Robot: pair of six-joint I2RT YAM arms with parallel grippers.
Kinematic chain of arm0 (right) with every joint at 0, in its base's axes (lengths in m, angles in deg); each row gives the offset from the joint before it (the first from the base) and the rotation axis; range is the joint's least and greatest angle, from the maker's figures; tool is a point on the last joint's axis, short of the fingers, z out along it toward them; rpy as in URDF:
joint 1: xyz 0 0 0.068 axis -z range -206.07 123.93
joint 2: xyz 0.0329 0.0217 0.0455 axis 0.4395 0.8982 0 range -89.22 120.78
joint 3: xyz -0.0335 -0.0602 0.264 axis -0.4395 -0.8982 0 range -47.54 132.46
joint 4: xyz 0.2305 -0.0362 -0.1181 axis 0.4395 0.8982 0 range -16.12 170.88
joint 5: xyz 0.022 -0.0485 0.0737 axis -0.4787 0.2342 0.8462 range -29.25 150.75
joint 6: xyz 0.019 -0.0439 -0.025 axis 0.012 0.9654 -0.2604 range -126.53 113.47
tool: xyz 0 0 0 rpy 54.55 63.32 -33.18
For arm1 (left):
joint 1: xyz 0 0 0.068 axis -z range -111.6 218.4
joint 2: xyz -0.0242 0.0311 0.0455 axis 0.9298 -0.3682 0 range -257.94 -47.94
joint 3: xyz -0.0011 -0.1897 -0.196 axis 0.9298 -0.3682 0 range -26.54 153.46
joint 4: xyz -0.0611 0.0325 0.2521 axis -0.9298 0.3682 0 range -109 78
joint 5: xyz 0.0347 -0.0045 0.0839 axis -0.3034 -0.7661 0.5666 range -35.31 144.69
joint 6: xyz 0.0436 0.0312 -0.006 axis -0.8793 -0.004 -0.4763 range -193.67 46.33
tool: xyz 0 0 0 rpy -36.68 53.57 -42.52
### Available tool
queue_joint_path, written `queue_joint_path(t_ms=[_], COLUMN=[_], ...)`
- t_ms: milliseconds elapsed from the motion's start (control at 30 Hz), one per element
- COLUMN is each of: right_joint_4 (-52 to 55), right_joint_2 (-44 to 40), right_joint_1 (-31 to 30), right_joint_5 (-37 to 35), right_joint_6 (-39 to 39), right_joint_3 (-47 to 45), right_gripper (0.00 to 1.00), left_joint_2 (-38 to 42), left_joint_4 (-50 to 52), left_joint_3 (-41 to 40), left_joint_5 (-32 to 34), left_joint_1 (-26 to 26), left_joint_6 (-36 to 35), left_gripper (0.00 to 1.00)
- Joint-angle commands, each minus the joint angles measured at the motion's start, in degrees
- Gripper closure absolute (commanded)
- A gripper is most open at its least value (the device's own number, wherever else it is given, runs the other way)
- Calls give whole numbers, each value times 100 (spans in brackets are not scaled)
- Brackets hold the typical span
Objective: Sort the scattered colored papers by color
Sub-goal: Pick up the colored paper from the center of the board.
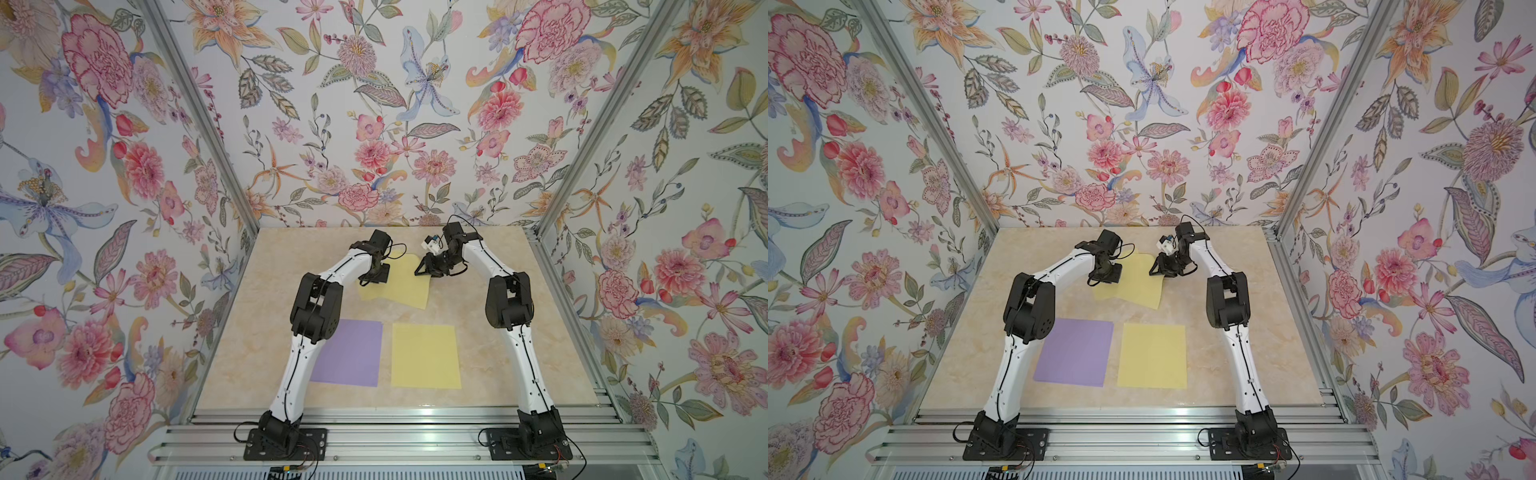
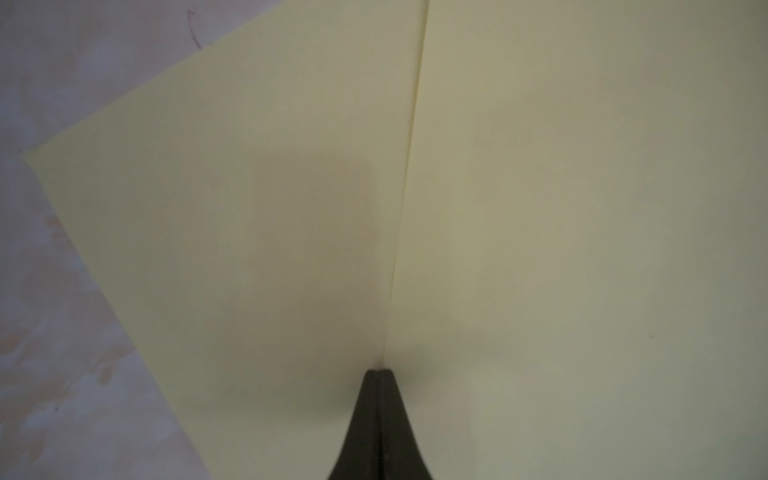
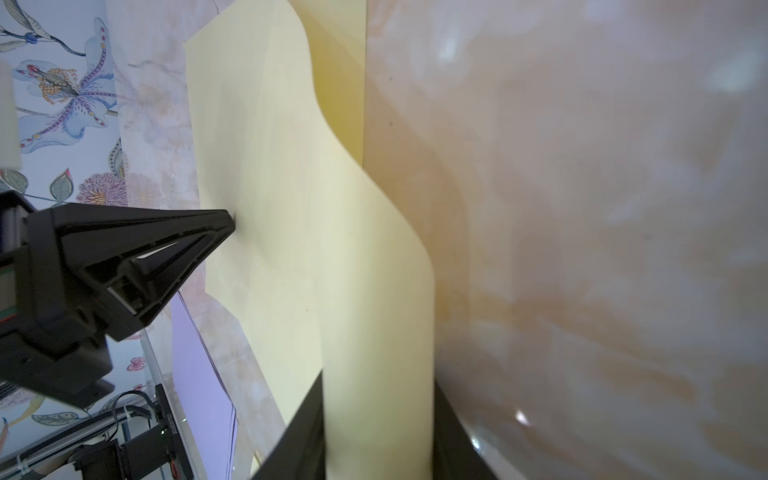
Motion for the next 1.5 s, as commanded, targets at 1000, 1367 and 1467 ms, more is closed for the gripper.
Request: queue_joint_path(t_ms=[1000,1367,1467], right_joint_4=[-1346,-1449,-1434], right_joint_2=[-1961,-1973,-1944], right_joint_1=[19,65,68], right_joint_5=[-574,-580,-553], right_joint_6=[-1973,-2070,-2061], right_joint_3=[-1269,-1137,-1123], right_gripper=[74,74,74], left_joint_2=[2673,1874,1338], left_joint_4=[-10078,-11942,-12542], left_joint_3=[-6174,-6752,-6689], left_joint_5=[-2191,-867,-488], left_joint_1=[745,1361,1539], left_joint_6=[6596,8203,8837], left_gripper=[29,32,34])
